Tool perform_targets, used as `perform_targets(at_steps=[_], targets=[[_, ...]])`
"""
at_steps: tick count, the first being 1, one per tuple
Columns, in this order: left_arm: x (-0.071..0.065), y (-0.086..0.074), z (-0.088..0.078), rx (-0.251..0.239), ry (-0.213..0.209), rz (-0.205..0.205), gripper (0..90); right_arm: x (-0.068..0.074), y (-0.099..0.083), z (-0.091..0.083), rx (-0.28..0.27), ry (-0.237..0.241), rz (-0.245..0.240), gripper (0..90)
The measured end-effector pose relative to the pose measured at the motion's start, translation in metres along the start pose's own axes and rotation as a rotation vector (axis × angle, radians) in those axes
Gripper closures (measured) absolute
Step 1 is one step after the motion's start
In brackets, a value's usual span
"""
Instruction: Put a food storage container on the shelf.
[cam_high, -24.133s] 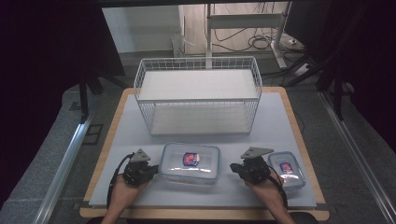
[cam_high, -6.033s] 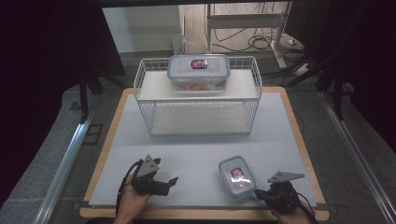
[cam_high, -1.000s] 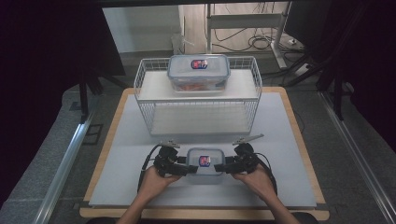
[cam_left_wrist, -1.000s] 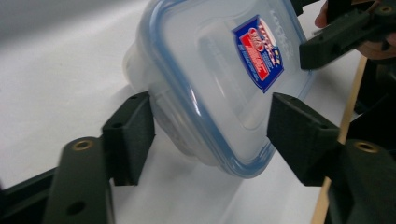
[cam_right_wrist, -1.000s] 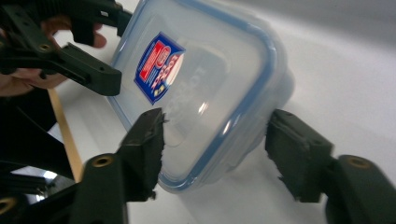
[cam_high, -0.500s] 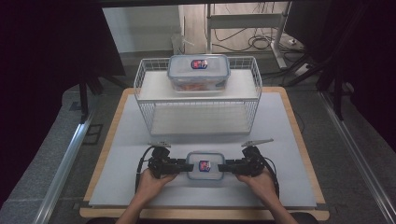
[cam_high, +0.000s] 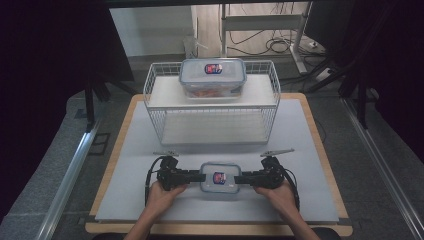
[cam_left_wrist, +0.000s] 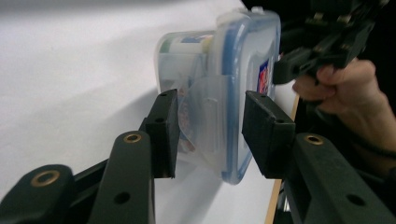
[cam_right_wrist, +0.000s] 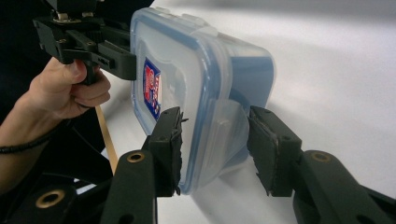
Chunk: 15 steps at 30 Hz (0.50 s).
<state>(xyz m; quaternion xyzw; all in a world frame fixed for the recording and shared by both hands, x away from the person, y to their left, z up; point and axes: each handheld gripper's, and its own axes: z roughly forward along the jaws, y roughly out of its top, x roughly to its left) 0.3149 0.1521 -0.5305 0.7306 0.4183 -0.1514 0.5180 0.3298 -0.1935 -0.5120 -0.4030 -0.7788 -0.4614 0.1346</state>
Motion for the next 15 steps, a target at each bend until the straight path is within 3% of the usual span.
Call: perform_targets(at_steps=[4, 9, 11, 15], targets=[[-0.003, 0.006, -0.004, -0.026, -0.008, 0.000, 57.7, 0.003, 0.002, -0.004, -0.053, 0.008, 0.024, 56.3], [-0.007, 0.014, -0.012, -0.060, -0.029, 0.004, 57.9, 0.007, 0.012, -0.011, -0.116, 0.029, 0.014, 58.3], [-0.010, 0.019, -0.015, -0.070, -0.031, 0.016, 58.0, 0.008, 0.017, -0.015, -0.144, 0.051, 0.028, 58.8], [-0.019, 0.031, -0.022, -0.081, -0.014, 0.049, 57.9, 0.014, 0.028, -0.021, -0.157, 0.052, 0.004, 58.8]])
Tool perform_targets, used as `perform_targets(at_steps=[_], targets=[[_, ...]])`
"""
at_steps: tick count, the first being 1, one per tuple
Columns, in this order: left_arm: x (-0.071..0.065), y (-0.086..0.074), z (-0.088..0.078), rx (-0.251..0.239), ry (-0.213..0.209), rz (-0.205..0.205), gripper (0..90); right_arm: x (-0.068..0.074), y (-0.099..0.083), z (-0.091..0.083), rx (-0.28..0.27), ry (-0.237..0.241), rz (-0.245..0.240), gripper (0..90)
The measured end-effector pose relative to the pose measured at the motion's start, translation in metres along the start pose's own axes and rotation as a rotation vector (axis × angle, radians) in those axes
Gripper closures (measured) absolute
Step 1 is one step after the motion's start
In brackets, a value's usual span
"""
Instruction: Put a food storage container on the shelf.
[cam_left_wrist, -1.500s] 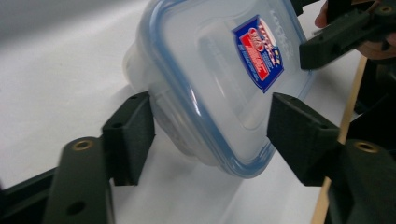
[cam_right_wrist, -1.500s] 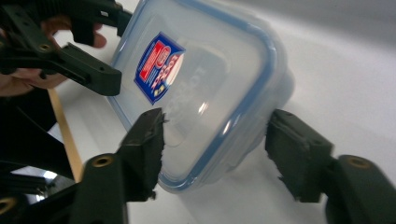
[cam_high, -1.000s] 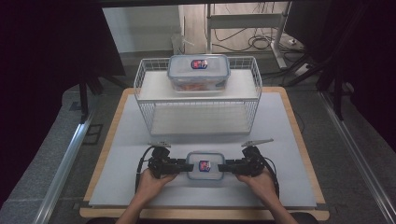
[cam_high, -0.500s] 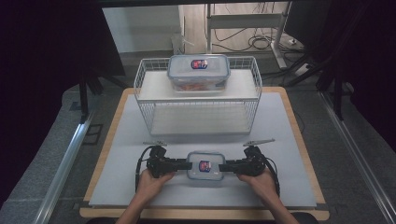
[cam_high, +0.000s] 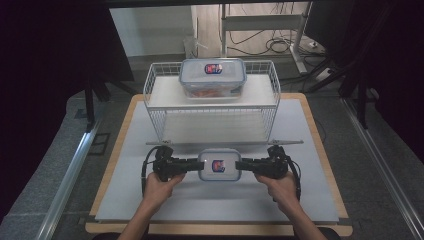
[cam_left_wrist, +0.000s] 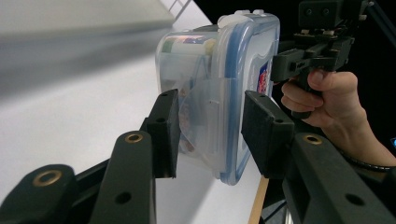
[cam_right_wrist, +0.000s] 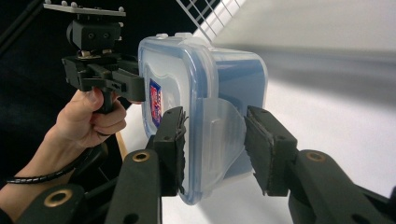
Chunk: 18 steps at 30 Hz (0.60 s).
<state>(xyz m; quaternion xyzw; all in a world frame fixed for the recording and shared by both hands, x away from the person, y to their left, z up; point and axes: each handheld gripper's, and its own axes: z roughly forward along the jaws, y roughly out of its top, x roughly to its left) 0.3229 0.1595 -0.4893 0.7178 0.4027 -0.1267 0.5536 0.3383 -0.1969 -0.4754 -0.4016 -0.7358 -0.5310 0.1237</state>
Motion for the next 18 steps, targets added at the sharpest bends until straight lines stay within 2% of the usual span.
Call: perform_targets(at_steps=[6, 11, 18], targets=[[-0.013, 0.025, -0.009, -0.022, 0.022, 0.038, 57.8, 0.011, 0.022, -0.005, -0.022, 0.001, -0.027, 58.5], [-0.029, 0.052, -0.022, -0.042, 0.044, 0.088, 57.6, 0.025, 0.046, -0.012, -0.046, -0.002, -0.077, 58.3], [-0.043, 0.083, -0.038, -0.063, 0.052, 0.128, 57.6, 0.043, 0.081, -0.019, -0.067, 0.003, -0.119, 58.3]])
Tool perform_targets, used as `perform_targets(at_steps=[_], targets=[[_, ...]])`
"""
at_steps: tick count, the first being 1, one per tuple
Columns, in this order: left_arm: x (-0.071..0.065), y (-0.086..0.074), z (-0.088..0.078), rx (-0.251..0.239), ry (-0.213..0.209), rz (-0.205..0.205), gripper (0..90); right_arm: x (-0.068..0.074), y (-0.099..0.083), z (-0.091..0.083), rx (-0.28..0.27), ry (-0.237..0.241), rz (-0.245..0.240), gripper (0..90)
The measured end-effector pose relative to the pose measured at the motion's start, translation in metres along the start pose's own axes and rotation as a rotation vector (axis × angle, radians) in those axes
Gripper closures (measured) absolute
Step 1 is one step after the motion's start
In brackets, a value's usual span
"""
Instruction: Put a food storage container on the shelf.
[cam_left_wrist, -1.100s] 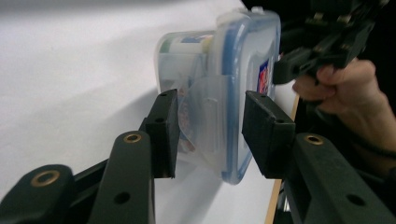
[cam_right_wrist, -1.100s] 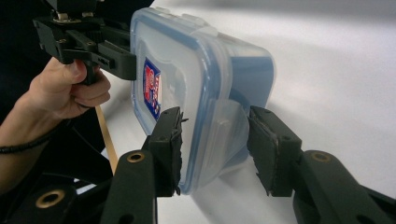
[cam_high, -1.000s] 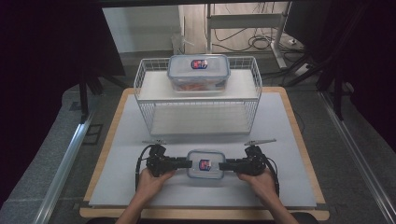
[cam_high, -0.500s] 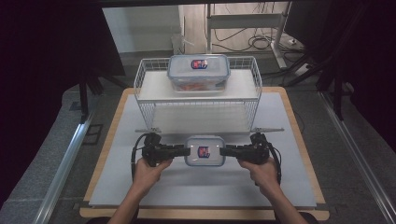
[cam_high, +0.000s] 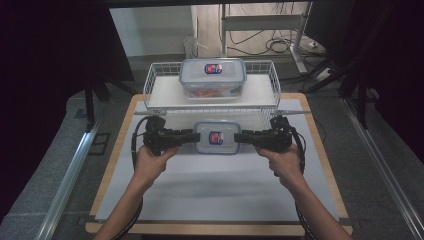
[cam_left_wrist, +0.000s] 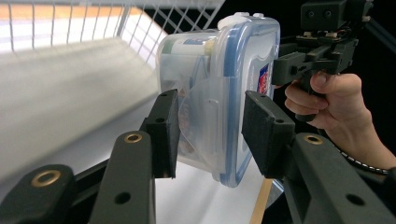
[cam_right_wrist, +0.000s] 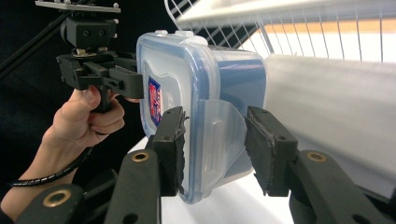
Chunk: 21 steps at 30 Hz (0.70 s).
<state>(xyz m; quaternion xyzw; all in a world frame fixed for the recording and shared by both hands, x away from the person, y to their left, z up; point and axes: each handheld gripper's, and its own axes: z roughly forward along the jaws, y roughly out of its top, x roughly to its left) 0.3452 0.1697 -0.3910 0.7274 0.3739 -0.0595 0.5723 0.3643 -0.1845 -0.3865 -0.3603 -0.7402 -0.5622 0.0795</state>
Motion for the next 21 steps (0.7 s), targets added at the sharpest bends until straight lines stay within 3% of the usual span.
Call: perform_targets(at_steps=[8, 21], targets=[[-0.006, 0.039, -0.010, -0.026, 0.008, 0.008, 57.5, 0.009, 0.042, -0.004, -0.020, 0.000, -0.027, 58.3], [-0.004, 0.100, -0.024, -0.077, 0.025, 0.017, 57.4, 0.012, 0.103, -0.004, -0.064, 0.009, -0.042, 58.2]])
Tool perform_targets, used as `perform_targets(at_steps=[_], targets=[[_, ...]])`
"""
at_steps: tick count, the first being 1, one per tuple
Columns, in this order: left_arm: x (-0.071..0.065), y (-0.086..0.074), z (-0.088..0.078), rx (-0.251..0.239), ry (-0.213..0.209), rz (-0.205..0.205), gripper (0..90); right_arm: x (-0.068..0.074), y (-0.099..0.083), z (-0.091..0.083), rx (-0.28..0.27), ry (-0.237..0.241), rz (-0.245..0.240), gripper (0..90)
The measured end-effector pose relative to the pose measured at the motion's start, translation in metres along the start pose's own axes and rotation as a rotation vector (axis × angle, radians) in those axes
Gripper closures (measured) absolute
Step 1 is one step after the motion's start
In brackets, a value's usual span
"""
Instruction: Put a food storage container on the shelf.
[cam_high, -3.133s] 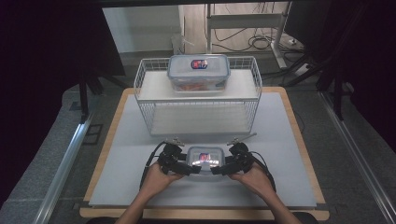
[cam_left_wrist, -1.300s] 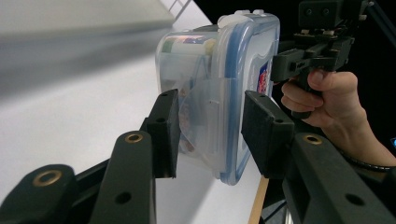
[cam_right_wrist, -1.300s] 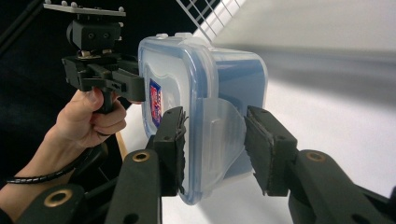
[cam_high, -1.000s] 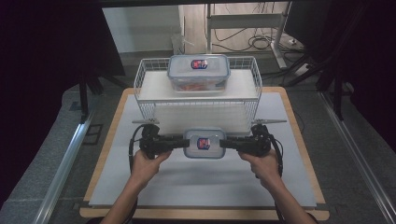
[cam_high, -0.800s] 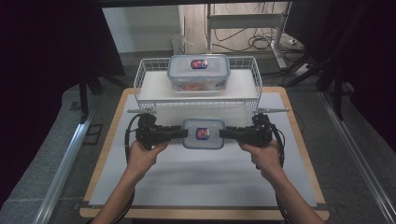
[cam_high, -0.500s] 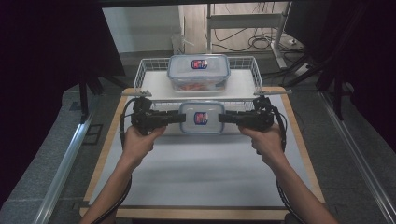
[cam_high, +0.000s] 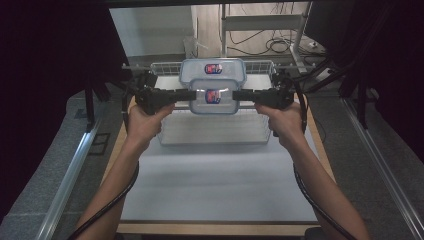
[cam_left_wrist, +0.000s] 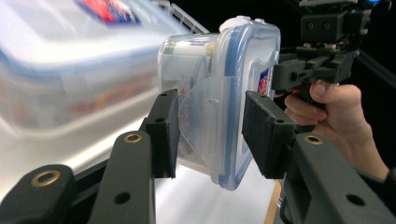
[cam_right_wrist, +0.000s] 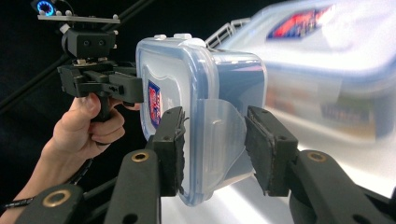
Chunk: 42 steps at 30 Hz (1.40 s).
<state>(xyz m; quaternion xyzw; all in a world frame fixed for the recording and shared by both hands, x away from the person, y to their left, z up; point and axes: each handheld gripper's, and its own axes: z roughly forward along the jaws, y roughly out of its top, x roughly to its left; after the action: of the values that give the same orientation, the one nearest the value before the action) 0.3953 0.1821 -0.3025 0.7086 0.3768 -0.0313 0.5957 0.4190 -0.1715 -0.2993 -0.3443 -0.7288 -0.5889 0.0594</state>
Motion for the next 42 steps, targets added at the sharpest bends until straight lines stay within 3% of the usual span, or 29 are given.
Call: perform_targets(at_steps=[10, 19, 24, 35, 37, 39, 42], targets=[[0.012, 0.039, 0.002, -0.024, 0.019, -0.012, 57.4, -0.012, 0.041, 0.010, -0.023, 0.002, 0.015, 57.8], [0.033, 0.051, 0.012, -0.049, 0.000, -0.071, 57.4, -0.025, 0.065, 0.017, -0.041, -0.019, 0.049, 57.7], [0.042, 0.053, 0.019, -0.052, 0.003, -0.100, 57.3, -0.037, 0.069, 0.022, -0.047, -0.022, 0.080, 57.7], [0.046, 0.057, 0.023, -0.060, 0.039, -0.104, 55.7, -0.050, 0.069, 0.027, -0.060, -0.005, 0.129, 56.6], [0.044, 0.057, 0.024, -0.050, 0.067, -0.093, 54.0, -0.049, 0.070, 0.028, -0.057, -0.026, 0.121, 55.7], [0.044, 0.058, 0.025, -0.049, 0.065, -0.088, 52.5, -0.047, 0.071, 0.029, -0.049, -0.056, 0.100, 54.0], [0.042, 0.058, 0.029, -0.029, 0.120, -0.082, 49.0, -0.046, 0.071, 0.033, -0.042, -0.104, 0.079, 51.9]])
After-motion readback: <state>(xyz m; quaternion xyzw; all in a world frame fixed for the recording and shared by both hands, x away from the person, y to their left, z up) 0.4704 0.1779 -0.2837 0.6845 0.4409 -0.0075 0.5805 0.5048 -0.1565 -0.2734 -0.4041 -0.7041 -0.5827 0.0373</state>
